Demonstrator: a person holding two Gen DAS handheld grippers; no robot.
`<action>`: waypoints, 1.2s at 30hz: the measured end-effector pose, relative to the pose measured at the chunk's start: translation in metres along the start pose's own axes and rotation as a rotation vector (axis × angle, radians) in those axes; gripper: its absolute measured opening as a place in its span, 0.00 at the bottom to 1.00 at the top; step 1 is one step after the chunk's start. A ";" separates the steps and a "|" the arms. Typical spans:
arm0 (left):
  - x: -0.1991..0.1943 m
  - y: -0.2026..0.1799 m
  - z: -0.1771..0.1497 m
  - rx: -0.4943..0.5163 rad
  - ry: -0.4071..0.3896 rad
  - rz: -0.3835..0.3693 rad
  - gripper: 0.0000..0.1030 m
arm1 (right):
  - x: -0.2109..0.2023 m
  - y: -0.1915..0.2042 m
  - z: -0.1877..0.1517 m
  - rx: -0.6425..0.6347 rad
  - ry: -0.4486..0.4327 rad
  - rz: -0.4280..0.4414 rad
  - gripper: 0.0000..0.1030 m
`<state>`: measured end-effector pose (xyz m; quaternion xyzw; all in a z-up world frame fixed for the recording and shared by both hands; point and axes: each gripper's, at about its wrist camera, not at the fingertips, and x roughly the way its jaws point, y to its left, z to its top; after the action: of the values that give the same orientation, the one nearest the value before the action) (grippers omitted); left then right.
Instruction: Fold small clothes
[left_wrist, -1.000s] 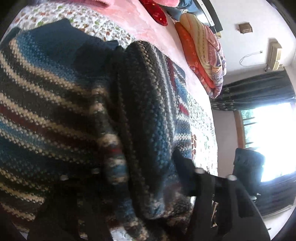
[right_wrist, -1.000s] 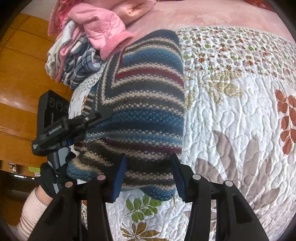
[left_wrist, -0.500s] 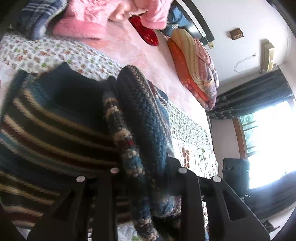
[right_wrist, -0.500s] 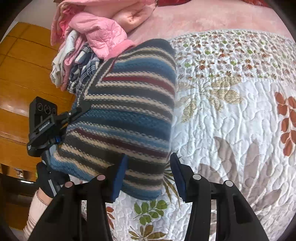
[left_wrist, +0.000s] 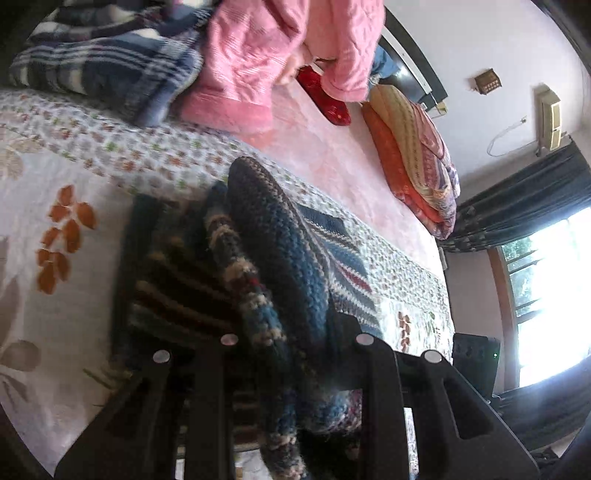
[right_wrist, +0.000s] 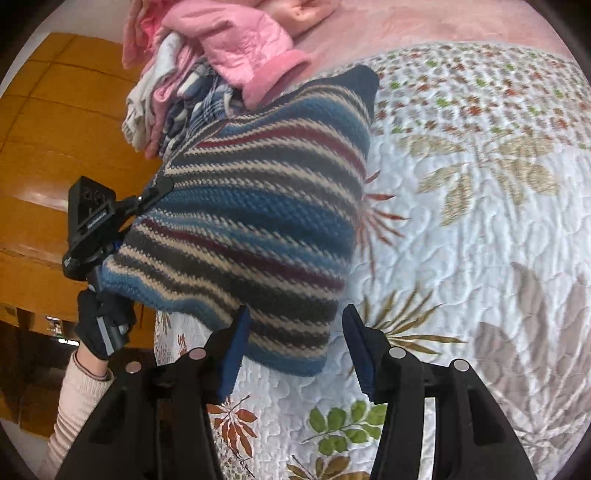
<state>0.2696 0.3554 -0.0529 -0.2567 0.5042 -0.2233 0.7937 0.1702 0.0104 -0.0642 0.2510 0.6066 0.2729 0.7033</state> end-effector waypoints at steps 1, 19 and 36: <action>-0.003 0.008 0.001 -0.012 -0.003 0.006 0.23 | 0.003 0.003 0.000 -0.006 0.006 -0.001 0.51; 0.013 0.075 -0.009 -0.040 0.091 0.115 0.34 | 0.060 0.025 -0.019 -0.058 0.093 -0.075 0.52; -0.033 0.015 -0.077 0.119 0.174 0.322 0.69 | 0.058 0.032 -0.020 -0.089 0.092 -0.099 0.52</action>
<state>0.1880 0.3725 -0.0673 -0.1051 0.5914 -0.1441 0.7864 0.1544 0.0742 -0.0868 0.1762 0.6372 0.2756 0.6979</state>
